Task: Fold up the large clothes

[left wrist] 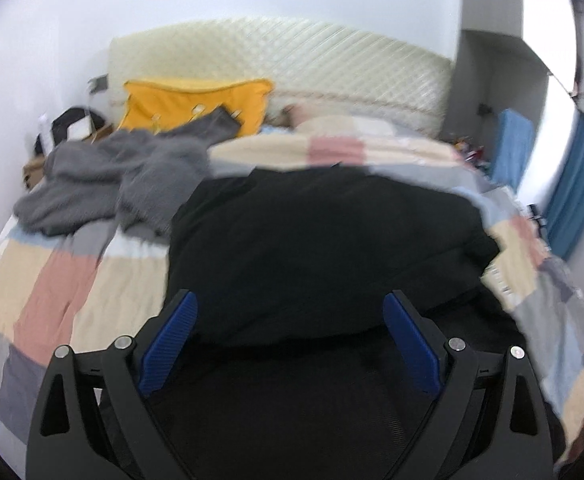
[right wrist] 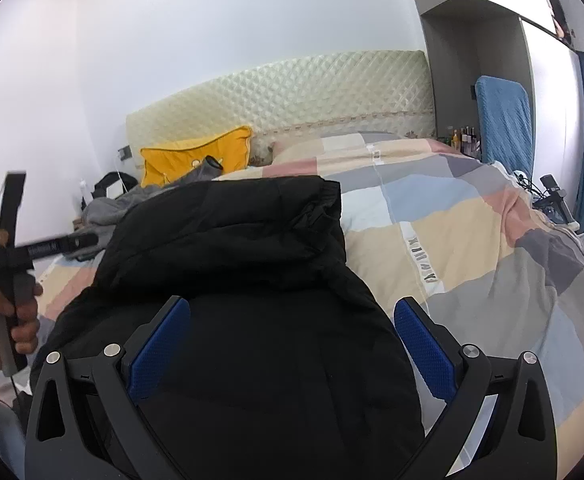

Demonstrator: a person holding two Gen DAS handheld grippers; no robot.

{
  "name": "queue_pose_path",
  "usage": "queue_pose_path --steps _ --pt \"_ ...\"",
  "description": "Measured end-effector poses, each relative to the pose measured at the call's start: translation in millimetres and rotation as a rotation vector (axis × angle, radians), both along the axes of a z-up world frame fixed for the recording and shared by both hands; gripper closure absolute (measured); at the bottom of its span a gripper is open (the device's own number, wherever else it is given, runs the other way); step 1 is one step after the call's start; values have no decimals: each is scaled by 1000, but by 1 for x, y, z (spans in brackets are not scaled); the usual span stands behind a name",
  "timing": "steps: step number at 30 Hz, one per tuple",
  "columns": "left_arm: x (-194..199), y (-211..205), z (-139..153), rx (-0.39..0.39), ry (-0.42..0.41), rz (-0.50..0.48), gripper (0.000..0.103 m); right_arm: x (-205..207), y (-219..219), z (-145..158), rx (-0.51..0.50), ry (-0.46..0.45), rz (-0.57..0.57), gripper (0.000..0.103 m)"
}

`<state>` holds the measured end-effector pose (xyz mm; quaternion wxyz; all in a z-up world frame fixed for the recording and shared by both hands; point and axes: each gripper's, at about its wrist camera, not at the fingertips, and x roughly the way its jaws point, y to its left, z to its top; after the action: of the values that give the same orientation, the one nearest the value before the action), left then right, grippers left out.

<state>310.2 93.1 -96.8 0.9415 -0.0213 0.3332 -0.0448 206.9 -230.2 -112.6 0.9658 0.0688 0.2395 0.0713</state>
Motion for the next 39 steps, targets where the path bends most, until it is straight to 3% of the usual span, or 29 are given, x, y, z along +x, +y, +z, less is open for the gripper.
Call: queue_pose_path --steps 16,21,29,35,38,39 --pt "36 41 -63 111 79 106 5 100 -19 -15 47 92 29 1" --pt "42 46 -72 113 109 125 3 131 -55 -22 183 117 35 1" --pt "42 33 -82 260 153 130 3 178 -71 -56 316 203 68 3" --pt "42 37 -89 318 179 160 3 203 -49 -52 280 180 129 21" --pt "46 41 -95 394 185 201 3 213 -39 -48 211 185 142 45" --pt "47 43 -96 410 185 220 3 213 -39 -48 187 186 139 61"
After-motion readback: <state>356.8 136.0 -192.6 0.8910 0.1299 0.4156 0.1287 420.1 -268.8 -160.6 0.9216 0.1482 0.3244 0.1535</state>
